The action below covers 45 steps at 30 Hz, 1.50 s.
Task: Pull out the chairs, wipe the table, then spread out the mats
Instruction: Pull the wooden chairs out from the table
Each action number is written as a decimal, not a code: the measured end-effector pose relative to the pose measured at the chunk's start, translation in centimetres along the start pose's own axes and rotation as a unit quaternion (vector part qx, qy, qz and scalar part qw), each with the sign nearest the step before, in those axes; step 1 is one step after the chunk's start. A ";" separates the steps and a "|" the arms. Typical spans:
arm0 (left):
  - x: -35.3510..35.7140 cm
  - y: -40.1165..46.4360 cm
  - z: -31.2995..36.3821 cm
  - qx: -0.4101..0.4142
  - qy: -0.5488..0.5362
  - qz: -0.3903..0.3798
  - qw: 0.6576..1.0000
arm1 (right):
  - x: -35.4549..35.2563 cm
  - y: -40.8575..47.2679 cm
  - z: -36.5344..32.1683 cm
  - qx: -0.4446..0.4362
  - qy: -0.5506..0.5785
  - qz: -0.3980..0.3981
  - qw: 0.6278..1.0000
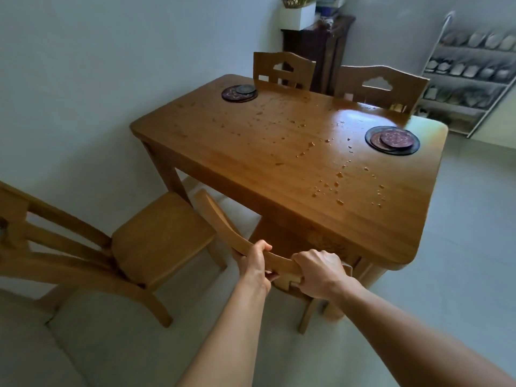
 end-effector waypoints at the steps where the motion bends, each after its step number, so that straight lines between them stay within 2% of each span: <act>1: 0.6 0.4 0.1 -0.003 0.000 -0.006 1.000 | -0.2 0.3 0.5 0.009 -0.002 -0.001 1.000; 12: 4.9 1.4 0.0 -0.011 0.021 -0.015 1.000 | -0.5 1.9 4.8 0.051 0.006 -0.002 0.999; 18: 5.5 1.6 0.4 -0.007 0.030 -0.034 0.999 | -0.4 2.2 5.4 0.064 -0.028 0.010 0.998; 25: 5.5 0.7 0.7 -0.018 0.096 -0.095 0.991 | -0.9 1.7 5.0 0.090 -0.034 0.032 0.995; 28: 5.2 -0.4 1.2 -0.021 0.104 -0.099 0.989 | -1.2 1.3 4.6 0.079 0.015 0.043 0.996; 33: 3.9 -2.1 2.4 0.037 0.006 -0.068 0.997 | -3.1 0.2 2.2 0.070 0.114 0.099 0.986; 38: -0.2 -6.1 4.9 0.066 -0.003 -0.109 0.992 | -5.9 -0.2 -2.0 0.020 0.285 0.221 0.932; 41: -3.9 -7.9 7.5 0.098 -0.032 -0.104 0.989 | -7.0 0.5 -5.7 -0.018 0.354 0.258 0.899; 45: -9.9 -8.5 11.4 0.132 -0.067 -0.069 0.987 | -7.4 3.3 -12.1 -0.070 0.392 0.266 0.878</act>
Point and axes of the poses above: each hand's wrist, its own y-axis towards the middle knuckle, its own x-axis out of the palm, z = x × y, the point moved 5 cm from there along y, towards the middle knuckle, and after that the axes turned 4 degrees about z, right-handed, at the moved point
